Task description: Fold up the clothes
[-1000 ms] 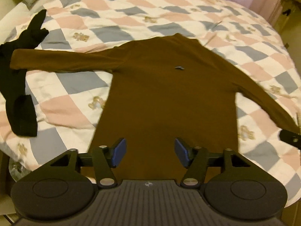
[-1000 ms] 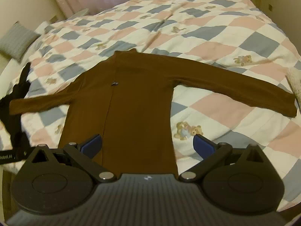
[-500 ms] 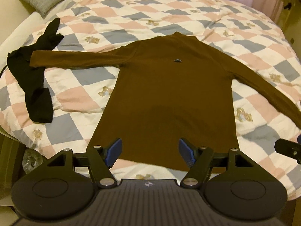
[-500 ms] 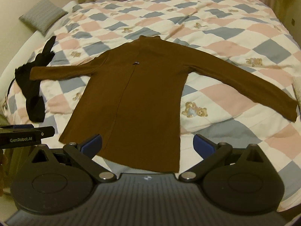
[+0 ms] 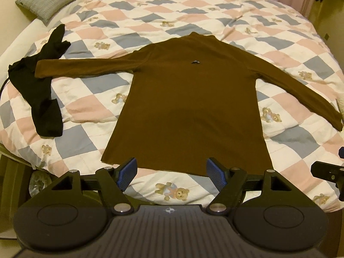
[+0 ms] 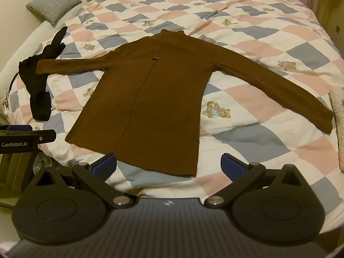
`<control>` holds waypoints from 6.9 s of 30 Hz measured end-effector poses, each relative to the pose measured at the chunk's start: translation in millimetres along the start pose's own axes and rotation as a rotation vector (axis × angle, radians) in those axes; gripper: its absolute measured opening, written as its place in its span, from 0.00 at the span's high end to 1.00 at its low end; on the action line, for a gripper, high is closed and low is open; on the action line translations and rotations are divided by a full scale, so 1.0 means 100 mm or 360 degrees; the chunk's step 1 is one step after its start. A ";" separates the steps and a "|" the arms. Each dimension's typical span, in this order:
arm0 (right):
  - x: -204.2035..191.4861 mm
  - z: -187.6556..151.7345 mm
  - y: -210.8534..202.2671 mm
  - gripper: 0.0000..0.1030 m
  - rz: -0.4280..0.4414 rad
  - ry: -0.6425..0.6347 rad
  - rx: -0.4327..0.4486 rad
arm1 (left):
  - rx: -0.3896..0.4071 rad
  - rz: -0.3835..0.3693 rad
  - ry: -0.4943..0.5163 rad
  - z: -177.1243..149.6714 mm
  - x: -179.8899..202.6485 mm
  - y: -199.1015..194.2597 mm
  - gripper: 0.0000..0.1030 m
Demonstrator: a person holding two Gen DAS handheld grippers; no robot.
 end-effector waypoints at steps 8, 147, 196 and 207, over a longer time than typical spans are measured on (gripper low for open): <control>-0.01 0.08 0.04 0.01 -0.0008 0.0030 0.0015 | 0.0020 -0.0033 0.0020 0.10 0.02 0.01 0.26; 1.57 2.29 3.76 0.58 0.0546 0.0673 0.0142 | 0.0013 -0.0546 -0.0297 1.68 0.15 3.60 0.61; 2.29 2.56 2.96 0.93 0.0138 0.0437 0.0153 | -0.0021 -0.0450 -0.0308 3.54 -0.50 4.92 0.97; 2.49 2.57 3.11 0.84 0.0055 0.0573 0.0133 | 0.0131 -0.0236 -0.0083 3.65 -0.52 4.84 0.74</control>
Point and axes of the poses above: each gripper's, at about its wrist camera, not at the fingertips, and y roughly the way its jaws point, x to its right, z to its top, the point moved 3 cm from there along y, roughly the way its jaws point, and after that the axes turned 8 degrees about z, right-handed, at the moved point
